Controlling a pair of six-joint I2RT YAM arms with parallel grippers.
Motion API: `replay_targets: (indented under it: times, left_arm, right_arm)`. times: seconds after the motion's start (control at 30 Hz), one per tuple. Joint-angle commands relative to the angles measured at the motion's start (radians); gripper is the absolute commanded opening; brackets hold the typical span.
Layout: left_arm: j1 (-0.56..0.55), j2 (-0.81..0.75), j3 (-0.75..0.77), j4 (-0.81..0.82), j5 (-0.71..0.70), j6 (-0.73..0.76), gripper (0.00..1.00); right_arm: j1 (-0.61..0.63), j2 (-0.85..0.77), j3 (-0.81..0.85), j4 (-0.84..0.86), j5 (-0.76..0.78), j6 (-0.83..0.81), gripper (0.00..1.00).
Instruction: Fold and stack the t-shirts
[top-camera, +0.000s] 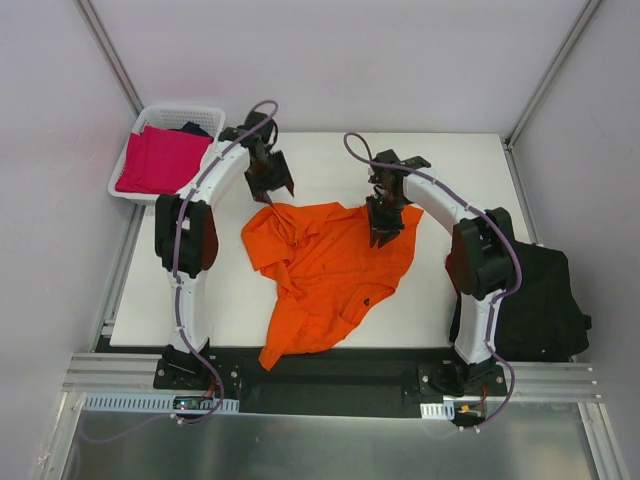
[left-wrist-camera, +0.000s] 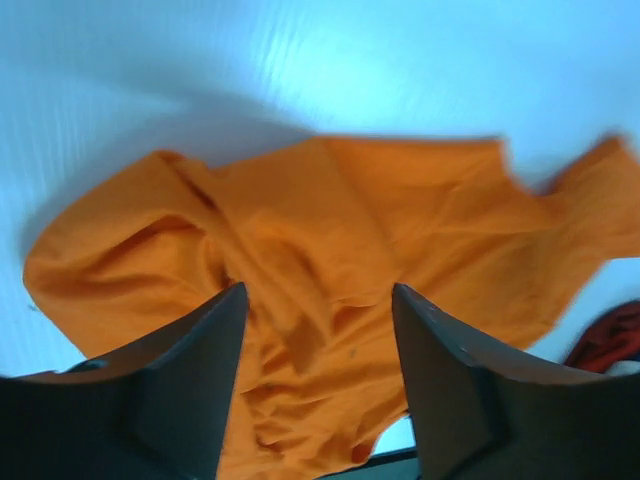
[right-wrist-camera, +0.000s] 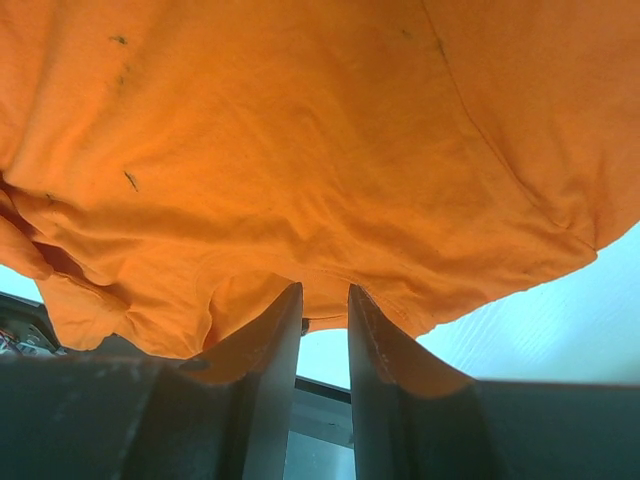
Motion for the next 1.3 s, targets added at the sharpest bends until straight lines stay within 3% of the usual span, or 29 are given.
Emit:
replay_targets:
  times: [0.0, 0.17, 0.3, 0.83, 0.97, 1.03, 1.27]
  left_arm:
    - [-0.069, -0.086, -0.191, -0.044, -0.002, 0.041, 0.62]
    - [-0.176, -0.143, -0.351, -0.032, -0.079, 0.082, 0.53]
    - [-0.185, -0.160, -0.443, 0.025, -0.062, 0.051, 0.44]
    - [-0.184, -0.079, -0.382, 0.050, -0.085, 0.064, 0.39]
    - [-0.181, -0.031, -0.352, 0.070, -0.047, 0.081, 0.11]
    - [-0.181, -0.020, -0.346, 0.074, -0.039, 0.082, 0.03]
    - [-0.178, -0.052, -0.354, 0.076, -0.032, 0.087, 0.00]
  right_arm:
    - [0.009, -0.009, 0.052, -0.027, 0.003, 0.008, 0.28]
    - [0.027, 0.021, 0.074, -0.026, -0.008, 0.020, 0.28]
    - [0.040, 0.024, 0.083, -0.026, -0.008, 0.027, 0.28]
    - [0.052, -0.021, 0.023, -0.013, 0.018, 0.045, 0.28]
    - [0.054, -0.024, 0.016, -0.013, 0.024, 0.047, 0.28]
    - [0.055, -0.027, 0.007, -0.013, 0.030, 0.045, 0.28]
    - [0.054, -0.022, 0.014, -0.018, 0.036, 0.043, 0.28]
